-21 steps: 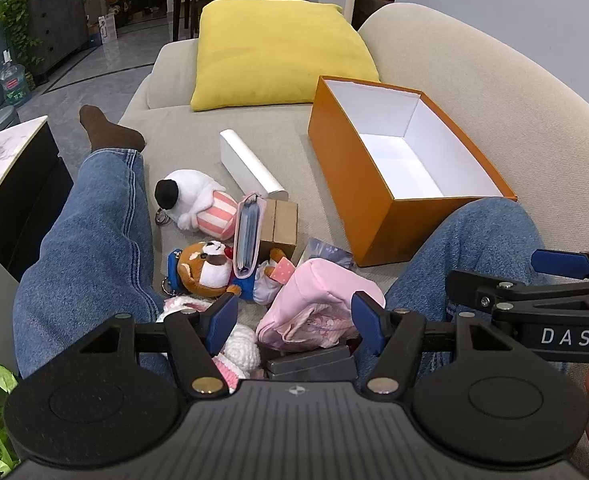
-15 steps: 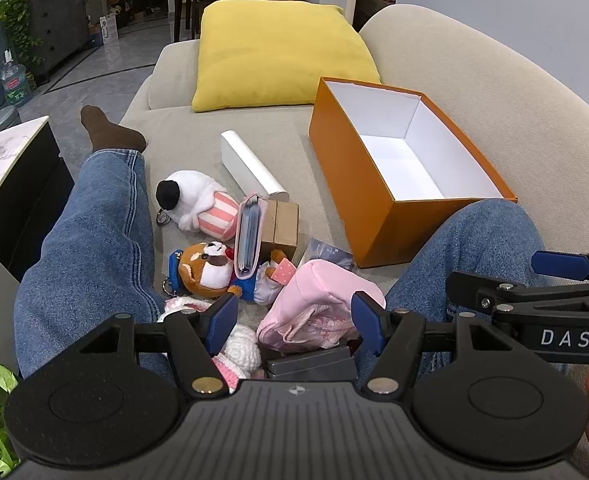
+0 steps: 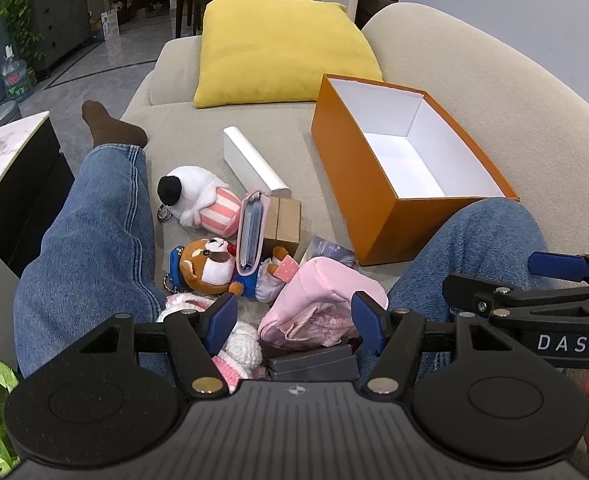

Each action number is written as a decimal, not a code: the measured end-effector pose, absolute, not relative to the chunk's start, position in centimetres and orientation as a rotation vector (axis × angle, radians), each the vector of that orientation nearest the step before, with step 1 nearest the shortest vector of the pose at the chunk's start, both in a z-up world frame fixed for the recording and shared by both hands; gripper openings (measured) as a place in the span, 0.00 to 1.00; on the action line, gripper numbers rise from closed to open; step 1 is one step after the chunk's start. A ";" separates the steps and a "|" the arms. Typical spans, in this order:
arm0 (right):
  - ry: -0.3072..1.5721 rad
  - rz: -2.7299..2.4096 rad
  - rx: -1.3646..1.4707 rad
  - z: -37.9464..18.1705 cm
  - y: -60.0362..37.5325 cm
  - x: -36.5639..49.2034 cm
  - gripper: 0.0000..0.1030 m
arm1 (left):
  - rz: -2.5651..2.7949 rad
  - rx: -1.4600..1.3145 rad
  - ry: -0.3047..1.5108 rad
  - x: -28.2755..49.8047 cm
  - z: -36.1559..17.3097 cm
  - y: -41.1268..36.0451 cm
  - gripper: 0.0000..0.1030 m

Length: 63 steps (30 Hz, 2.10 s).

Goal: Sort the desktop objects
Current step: 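Reach the left tool to the pink card wallet while the right tool reaches the pink pouch, then grasp the pink card wallet with the left tool while the right tool grasps the pink pouch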

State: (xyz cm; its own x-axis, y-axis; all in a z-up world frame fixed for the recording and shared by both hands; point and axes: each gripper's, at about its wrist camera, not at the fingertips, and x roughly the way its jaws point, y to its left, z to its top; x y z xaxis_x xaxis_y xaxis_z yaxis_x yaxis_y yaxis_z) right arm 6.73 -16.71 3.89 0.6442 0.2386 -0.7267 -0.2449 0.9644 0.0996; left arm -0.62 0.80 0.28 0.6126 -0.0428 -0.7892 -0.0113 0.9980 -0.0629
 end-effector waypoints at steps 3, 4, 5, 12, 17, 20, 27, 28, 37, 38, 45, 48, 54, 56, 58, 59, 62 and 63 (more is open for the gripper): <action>0.823 0.282 -0.013 3.9 -16.5 7.0 0.99 | -0.018 -0.068 0.918 -0.5 0.1 1.1 0.72; 0.821 0.286 -0.018 3.8 -16.4 7.0 0.99 | -0.017 -0.068 0.922 -0.4 0.0 1.2 0.72; 0.818 0.293 -0.023 3.8 -16.3 7.2 0.99 | -0.017 -0.069 0.928 -0.4 -0.1 1.3 0.72; 0.831 0.380 -0.058 3.6 -15.0 8.6 0.77 | -0.019 -0.100 0.964 0.3 -0.7 2.5 0.57; 0.883 0.477 -0.076 2.7 -13.3 9.8 0.68 | -0.013 -0.113 0.983 0.9 -1.2 3.4 0.54; 0.920 0.517 -0.125 1.8 -12.0 10.5 0.67 | 0.008 -0.103 1.004 1.5 -1.8 3.9 0.53; 0.983 0.562 -0.225 -0.6 -9.3 12.7 0.67 | 0.023 -0.133 1.060 3.0 -3.5 5.5 0.48; 0.992 0.570 -0.241 -0.9 -9.0 13.0 0.67 | 0.022 -0.139 1.066 3.2 -3.6 5.7 0.48; 1.006 0.595 -0.332 -2.0 -7.2 15.7 0.18 | 0.031 -0.147 1.100 5.7 -4.6 6.7 0.48; 1.004 0.609 -0.328 -1.8 -7.3 15.9 0.17 | 0.032 -0.143 1.099 6.0 -4.7 6.7 0.48; 0.879 0.632 -0.357 1.5 -7.3 18.1 0.13 | 0.025 -0.120 1.072 7.5 -4.0 7.0 0.48; 0.840 0.620 -0.373 2.4 -6.9 19.7 0.13 | 0.020 -0.111 1.056 8.1 -3.7 7.0 0.48; 0.814 0.603 -0.379 2.2 -5.3 23.6 0.12 | 0.011 -0.104 1.072 9.6 -4.3 7.0 0.48; 0.831 0.599 -0.377 1.6 -4.6 25.1 0.12 | 0.012 -0.105 1.077 10.2 -4.6 7.0 0.48; 0.851 0.590 -0.388 0.7 -4.2 26.0 0.12 | 0.015 -0.108 1.086 10.7 -4.9 7.2 0.48; 0.866 0.582 -0.388 0.2 -4.0 26.5 0.12 | 0.017 -0.111 1.090 10.9 -5.1 7.3 0.48; 0.885 0.568 -0.395 -1.0 -4.1 26.9 0.17 | 0.018 -0.114 1.104 11.5 -5.6 7.7 0.48; 0.886 0.567 -0.389 -1.0 -4.2 26.9 0.18 | 0.018 -0.115 1.106 11.6 -5.6 7.8 0.48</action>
